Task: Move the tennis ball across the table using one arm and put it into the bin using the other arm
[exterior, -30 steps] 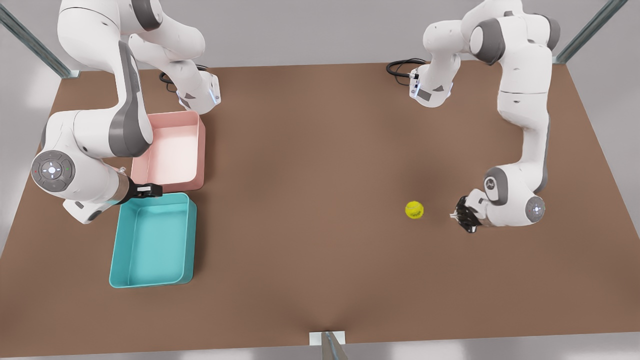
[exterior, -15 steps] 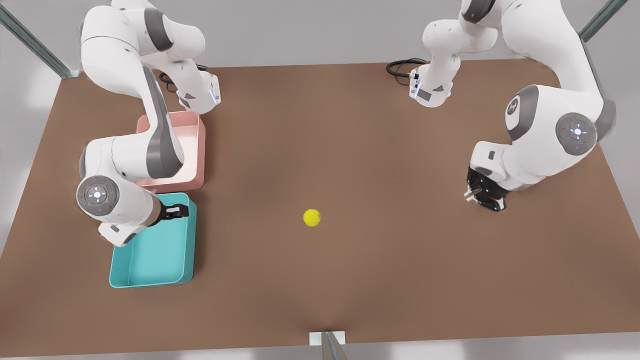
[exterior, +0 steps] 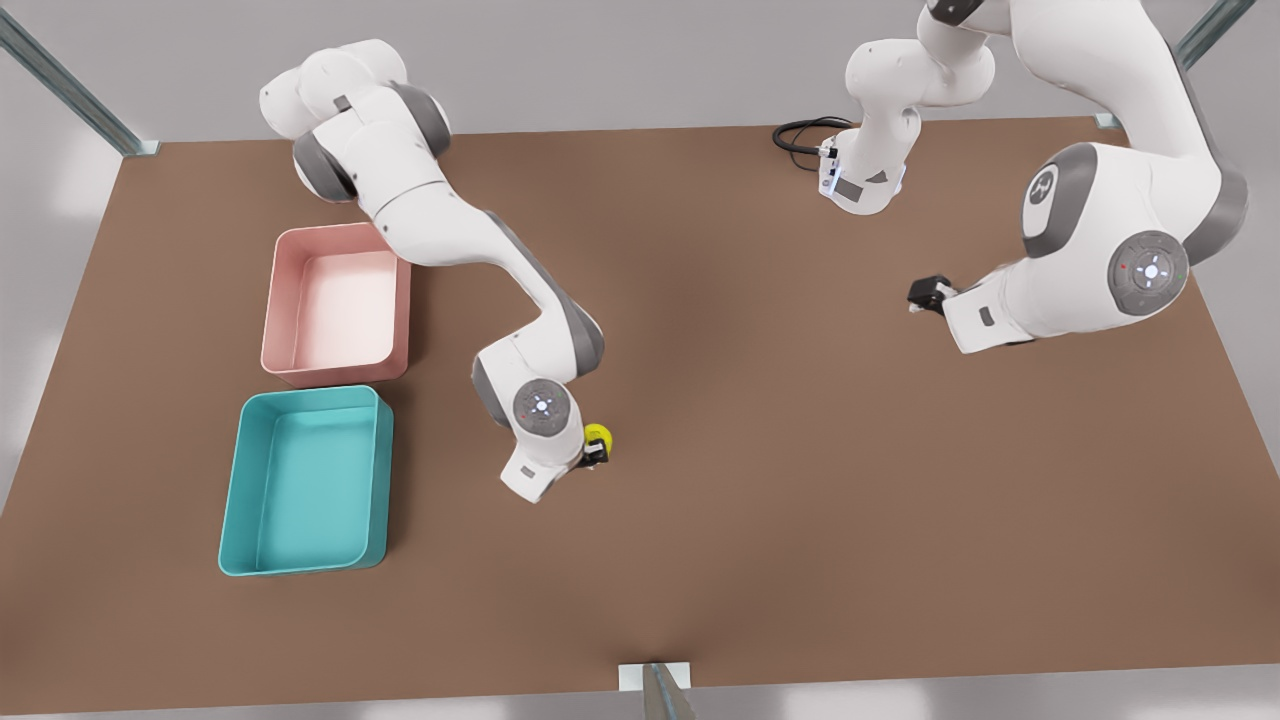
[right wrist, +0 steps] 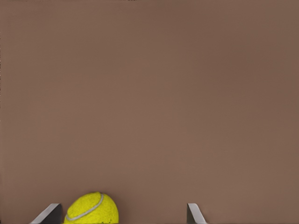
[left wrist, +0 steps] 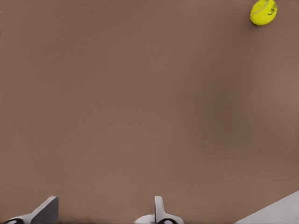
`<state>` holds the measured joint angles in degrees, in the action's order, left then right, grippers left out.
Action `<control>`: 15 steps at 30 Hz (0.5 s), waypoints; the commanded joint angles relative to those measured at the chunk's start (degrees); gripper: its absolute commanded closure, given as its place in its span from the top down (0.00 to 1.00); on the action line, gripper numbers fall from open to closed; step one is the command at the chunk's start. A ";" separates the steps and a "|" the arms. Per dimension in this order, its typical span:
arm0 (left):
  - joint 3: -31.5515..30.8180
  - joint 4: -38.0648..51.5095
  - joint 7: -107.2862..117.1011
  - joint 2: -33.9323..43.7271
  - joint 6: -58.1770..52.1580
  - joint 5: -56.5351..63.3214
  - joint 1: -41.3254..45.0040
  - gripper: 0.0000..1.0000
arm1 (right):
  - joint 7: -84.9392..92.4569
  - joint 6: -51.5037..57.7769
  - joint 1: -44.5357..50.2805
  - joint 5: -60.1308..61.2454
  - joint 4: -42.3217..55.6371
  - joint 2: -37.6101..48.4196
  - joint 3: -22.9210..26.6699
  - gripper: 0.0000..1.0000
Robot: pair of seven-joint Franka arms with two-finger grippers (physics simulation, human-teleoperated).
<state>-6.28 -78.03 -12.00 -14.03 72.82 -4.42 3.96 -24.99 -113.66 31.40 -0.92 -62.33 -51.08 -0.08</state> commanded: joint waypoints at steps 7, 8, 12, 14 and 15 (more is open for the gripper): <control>-1.36 -0.53 35.82 -1.61 8.82 0.55 0.78 1.00 | -24.32 -12.72 1.73 2.24 -0.95 -2.97 -0.80 1.00; -2.07 -3.00 35.39 -1.00 10.94 1.35 0.34 1.00 | -24.14 -12.64 1.65 1.80 -2.27 -2.45 -0.80 1.00; -3.04 -5.20 34.94 -0.38 10.76 1.96 -0.54 1.00 | -18.52 -11.84 0.33 1.63 -10.09 1.95 -1.07 1.00; -3.04 -5.73 34.86 -0.38 10.59 1.96 -0.54 1.00 | -18.43 -11.76 0.59 1.54 -11.85 2.65 -1.68 1.00; -3.04 -5.99 34.86 -0.38 10.59 1.96 -0.54 1.00 | -18.34 -11.84 1.20 1.54 -11.94 2.39 -1.77 1.00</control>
<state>-9.28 -83.78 7.91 -14.49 81.50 -2.72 3.42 -37.07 -124.66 32.34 0.66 -73.83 -48.86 -1.72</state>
